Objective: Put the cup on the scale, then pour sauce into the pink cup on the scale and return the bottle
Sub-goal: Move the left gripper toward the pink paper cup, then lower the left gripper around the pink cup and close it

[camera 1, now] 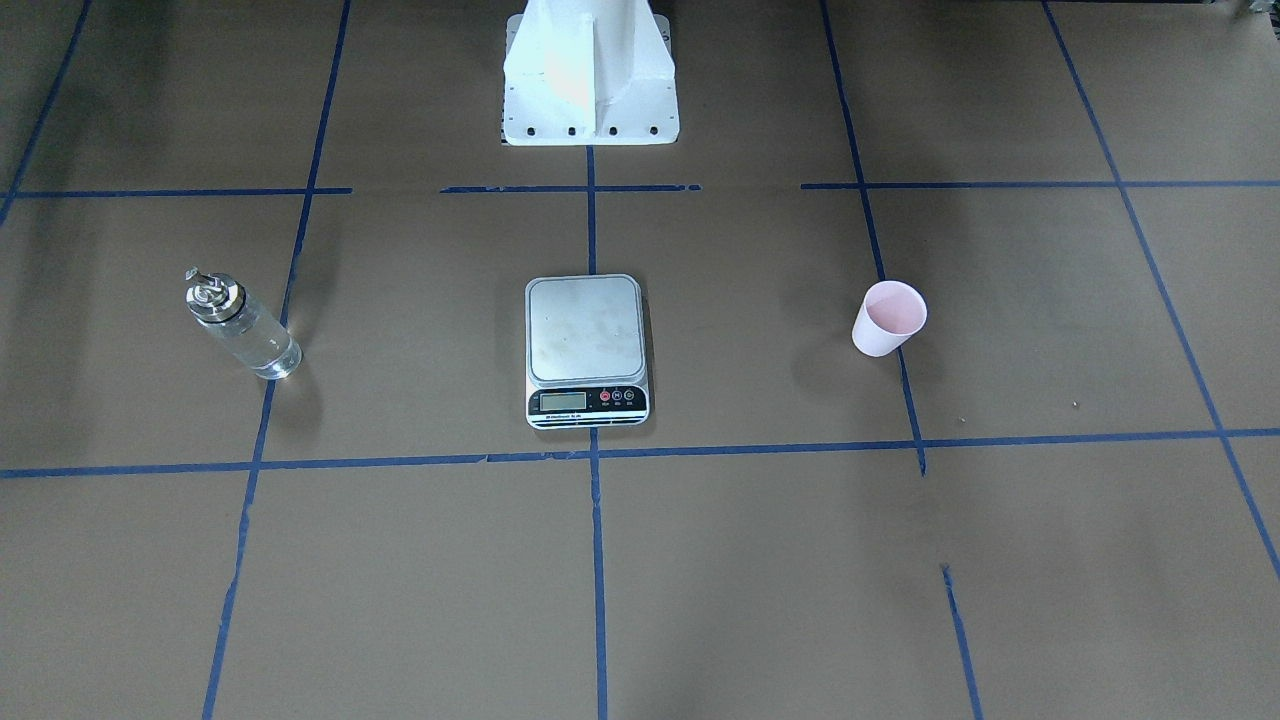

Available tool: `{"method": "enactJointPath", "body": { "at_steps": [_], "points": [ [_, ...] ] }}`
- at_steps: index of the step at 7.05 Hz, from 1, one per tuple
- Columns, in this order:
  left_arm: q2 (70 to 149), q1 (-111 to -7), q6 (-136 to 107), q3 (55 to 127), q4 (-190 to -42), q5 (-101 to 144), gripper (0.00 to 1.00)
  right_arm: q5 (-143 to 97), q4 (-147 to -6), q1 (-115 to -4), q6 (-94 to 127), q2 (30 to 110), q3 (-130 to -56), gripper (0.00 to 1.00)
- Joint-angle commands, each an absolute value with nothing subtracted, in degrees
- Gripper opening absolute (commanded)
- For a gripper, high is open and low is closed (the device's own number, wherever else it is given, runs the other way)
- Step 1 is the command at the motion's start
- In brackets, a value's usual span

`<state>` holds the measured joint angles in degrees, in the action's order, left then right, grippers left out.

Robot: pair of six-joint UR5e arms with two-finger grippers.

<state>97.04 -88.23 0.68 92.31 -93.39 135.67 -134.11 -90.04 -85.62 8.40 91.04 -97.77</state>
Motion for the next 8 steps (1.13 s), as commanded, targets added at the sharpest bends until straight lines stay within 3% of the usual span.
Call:
{"method": "enactJointPath", "body": {
  "at_steps": [1, 2, 5, 8],
  "points": [
    [96.9, -78.4, -10.3, 99.8, -95.8, 135.3, 1.00, -138.0, -85.0, -84.8, 8.8, 92.9, -98.5, 1.00],
    [96.9, -71.7, -19.8, 103.3, -98.2, 135.4, 1.00, -138.9, -84.3, -84.6, 9.4, 93.1, -98.5, 1.00],
    [101.7, -58.8, -37.1, 102.2, -99.1, 135.5, 0.99, -139.9, -79.0, -83.2, 9.4, 95.3, -98.5, 1.00],
    [101.5, -53.5, -38.1, 102.0, -99.3, 135.2, 0.99, -139.9, -78.1, -82.2, 9.4, 95.7, -97.9, 1.00]
  ]
}}
